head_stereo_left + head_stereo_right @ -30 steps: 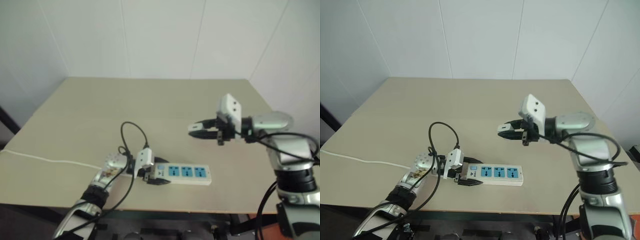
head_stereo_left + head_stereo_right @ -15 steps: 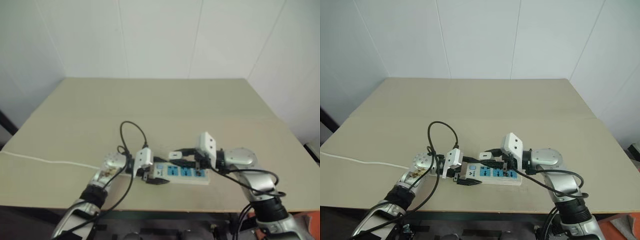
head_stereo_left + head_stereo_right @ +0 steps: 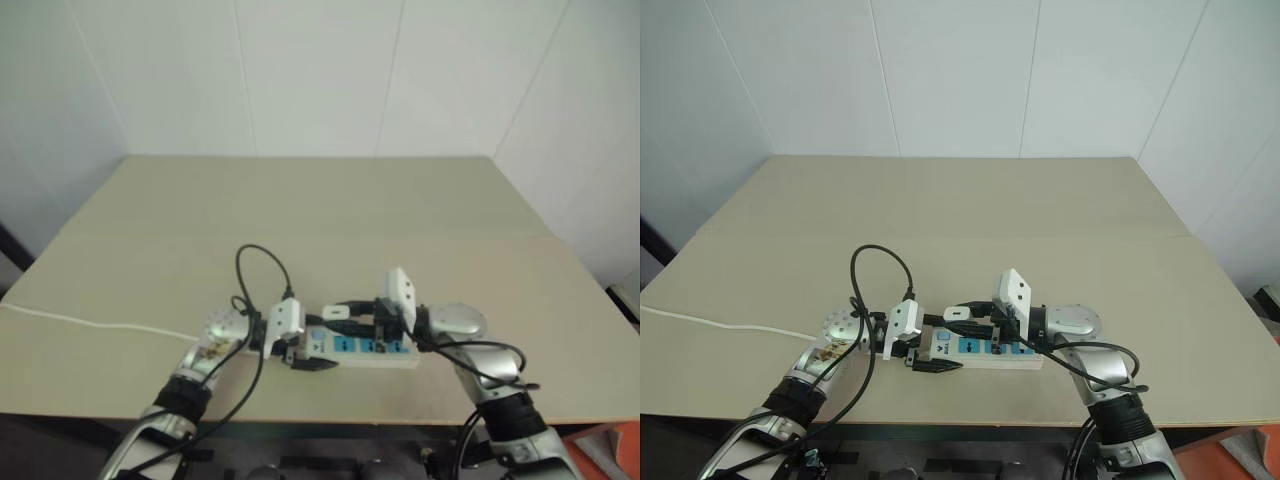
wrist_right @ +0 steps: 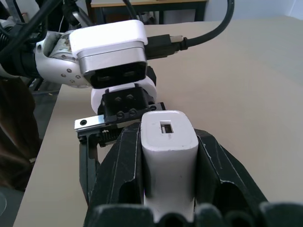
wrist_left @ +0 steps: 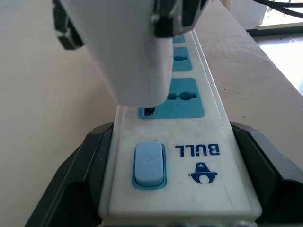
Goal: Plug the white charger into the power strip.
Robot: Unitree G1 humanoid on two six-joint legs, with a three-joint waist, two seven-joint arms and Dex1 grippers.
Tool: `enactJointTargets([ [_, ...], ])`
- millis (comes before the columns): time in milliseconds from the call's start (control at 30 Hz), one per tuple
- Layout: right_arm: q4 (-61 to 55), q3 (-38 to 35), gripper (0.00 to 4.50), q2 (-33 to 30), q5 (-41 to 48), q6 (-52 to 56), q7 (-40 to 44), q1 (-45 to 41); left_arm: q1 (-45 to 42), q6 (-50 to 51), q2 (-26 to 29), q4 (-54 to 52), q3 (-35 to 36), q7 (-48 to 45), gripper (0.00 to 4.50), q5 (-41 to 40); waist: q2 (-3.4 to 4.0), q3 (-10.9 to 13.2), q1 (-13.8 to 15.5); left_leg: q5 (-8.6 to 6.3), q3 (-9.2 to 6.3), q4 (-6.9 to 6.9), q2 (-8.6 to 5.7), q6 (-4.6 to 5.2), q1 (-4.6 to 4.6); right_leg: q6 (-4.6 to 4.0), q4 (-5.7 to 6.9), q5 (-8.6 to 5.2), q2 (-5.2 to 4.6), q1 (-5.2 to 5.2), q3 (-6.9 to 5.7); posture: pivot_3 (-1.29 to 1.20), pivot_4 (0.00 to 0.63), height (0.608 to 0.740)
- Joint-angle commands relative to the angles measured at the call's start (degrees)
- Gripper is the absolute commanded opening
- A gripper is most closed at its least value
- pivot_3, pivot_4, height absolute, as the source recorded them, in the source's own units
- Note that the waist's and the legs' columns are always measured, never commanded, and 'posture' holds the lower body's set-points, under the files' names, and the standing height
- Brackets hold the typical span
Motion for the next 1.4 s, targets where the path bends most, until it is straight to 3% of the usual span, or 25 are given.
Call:
enactJointTargets([
  [33, 0.1, -1.6, 1.15, 0.8, 1.9, -2.1, -0.8, -1.9, 1.1, 1.2, 0.9, 1.7, -1.7, 0.2, 3.29, 2.7, 0.0, 0.0, 0.0, 0.0, 0.0, 0.0, 0.0, 0.0, 0.0, 0.0, 0.0, 0.0, 0.0, 0.0, 0.0, 0.0, 0.15, 0.74],
  [1067, 5.7, -0.2, 1.15, -0.8, 1.1, -5.7, 0.0, 1.3, 1.3, 0.8, 1.9, 1.3, -1.8, -1.2, 3.29, 2.1, 0.0, 0.0, -0.2, 0.0, 0.0, -0.06, 0.01, 0.0, 0.0, 0.0, -0.01, -0.02, 0.01, -0.03, 0.0, 0.0, 0.15, 0.74],
  [1400, 9.3, 0.1, 1.15, -4.7, 0.1, -8.6, 2.9, 3.1, 1.8, 1.1, 2.6, 0.5, -1.6, -1.0, 3.29, 2.0, 0.0, 0.0, 0.0, 0.0, 0.01, -0.09, 0.0, 0.0, 0.01, 0.0, -0.06, -0.02, 0.0, -0.01, 0.0, 0.0, 0.15, 0.74],
])
